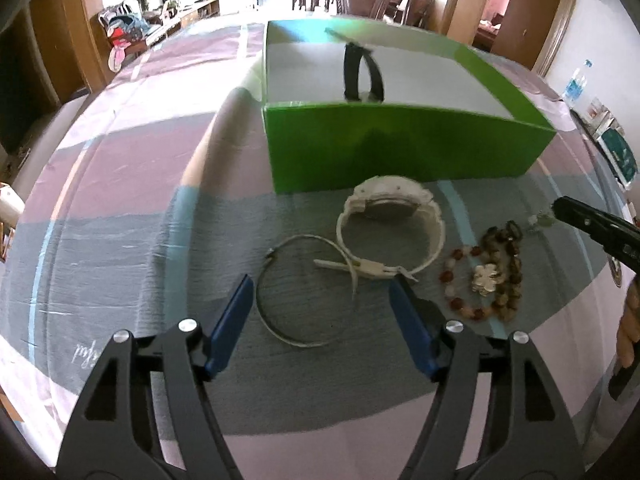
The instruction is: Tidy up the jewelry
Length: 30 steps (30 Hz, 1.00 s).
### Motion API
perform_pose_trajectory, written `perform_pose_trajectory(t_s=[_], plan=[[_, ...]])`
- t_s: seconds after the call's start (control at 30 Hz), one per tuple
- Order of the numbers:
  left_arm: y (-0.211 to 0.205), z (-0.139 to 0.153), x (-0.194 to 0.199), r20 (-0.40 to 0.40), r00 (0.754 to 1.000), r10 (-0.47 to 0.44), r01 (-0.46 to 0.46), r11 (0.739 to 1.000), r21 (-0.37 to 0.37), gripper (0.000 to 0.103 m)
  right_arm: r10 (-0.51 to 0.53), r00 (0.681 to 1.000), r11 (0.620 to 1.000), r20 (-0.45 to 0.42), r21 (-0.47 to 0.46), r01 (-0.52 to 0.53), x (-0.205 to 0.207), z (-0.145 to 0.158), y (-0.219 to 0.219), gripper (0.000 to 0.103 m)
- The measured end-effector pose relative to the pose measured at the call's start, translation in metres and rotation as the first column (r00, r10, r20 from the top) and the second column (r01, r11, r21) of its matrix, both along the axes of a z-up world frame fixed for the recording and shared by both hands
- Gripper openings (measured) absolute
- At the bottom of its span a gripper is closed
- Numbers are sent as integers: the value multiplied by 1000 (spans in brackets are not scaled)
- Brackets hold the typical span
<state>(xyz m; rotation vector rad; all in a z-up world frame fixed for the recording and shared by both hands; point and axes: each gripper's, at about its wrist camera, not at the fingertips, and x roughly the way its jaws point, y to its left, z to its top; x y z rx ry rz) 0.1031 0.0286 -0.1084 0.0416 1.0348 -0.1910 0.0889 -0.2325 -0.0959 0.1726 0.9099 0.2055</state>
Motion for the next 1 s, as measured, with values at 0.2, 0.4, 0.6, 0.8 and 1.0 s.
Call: perform_pose_trajectory(t_s=[0.2,0.4,0.6,0.8,1.0], plan=[[0,-9,4,-6,1000,5,-4,1000,22,59,1,1000,1000,-4,0,-1,0,-2,0,22],[7,-7,3,4,1000,30,-30,999,16,56,3,1000,1000,2,-1,-3,-1,-1,0,22],[10,14,-6,64,997,36,-36,999,11,56,-6,1000,1000,24,25,6,-5,11,-3,22],[3,47,-4,142,990,12,-15,1000,15,56,20,997,999,72,36,-22,-11,47,-1,22],[-6,89,15,227,974,-19,17,1000,13,56,54,984,998,170,-22,-51,5,104,10,22]])
